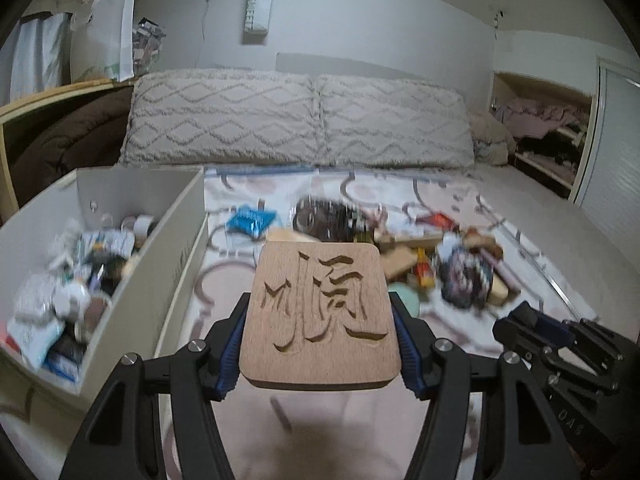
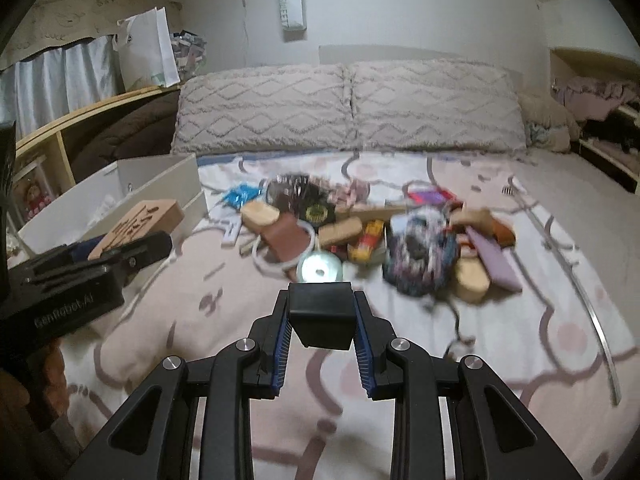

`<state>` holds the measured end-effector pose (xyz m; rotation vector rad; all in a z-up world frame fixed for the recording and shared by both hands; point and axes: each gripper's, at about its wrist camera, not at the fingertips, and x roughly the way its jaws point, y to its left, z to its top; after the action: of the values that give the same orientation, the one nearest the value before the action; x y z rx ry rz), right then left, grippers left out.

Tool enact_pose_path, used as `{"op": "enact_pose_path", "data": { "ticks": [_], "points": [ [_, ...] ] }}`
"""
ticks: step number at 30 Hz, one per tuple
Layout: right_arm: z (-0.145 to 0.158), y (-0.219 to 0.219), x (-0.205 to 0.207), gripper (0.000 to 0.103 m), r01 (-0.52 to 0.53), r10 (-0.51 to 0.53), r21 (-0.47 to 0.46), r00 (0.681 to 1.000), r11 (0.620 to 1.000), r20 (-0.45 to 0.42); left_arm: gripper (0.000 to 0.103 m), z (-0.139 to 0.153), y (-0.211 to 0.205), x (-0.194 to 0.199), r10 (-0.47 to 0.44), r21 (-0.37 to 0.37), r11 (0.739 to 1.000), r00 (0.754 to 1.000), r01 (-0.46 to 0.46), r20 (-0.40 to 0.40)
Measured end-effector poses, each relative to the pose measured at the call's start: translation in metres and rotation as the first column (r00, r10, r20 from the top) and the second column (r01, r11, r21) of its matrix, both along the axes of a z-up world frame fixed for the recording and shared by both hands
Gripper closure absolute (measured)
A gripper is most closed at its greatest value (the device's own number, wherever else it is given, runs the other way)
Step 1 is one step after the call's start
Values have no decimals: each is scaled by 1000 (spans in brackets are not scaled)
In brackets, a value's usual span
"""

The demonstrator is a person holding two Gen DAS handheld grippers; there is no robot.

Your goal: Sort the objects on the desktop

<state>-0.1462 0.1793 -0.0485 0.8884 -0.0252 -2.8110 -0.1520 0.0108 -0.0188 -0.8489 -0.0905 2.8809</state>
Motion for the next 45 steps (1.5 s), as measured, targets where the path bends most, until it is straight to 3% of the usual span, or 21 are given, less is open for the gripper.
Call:
{"op": "enact_pose_path", "data": {
  "ticks": [6, 11, 15, 31, 45],
  "points": [
    [25, -8, -22, 74, -25, 26, 16, 999, 1000, -35, 40, 28, -7, -26, -6, -7, 1000, 1000, 6, -24],
    [41, -21, -41, 74, -53, 55, 32, 997, 998, -62, 40, 43, -17, -37, 9, -61, 998, 998, -13, -58],
    [53, -34, -55, 74, -95, 94, -5, 993, 995, -70, 40, 51, -39, -46, 46, -66, 997, 997, -51, -66],
    [75, -128, -105, 74, -266, 271, -106, 962, 958, 35, 40, 50, -149, -60, 207, -40, 977, 978, -208, -22],
    [78, -215, -138, 74, -381, 397, -121, 900, 917, 181, 40, 43, -220, -58, 366, -68, 928, 930, -366, -8]
  ]
}}
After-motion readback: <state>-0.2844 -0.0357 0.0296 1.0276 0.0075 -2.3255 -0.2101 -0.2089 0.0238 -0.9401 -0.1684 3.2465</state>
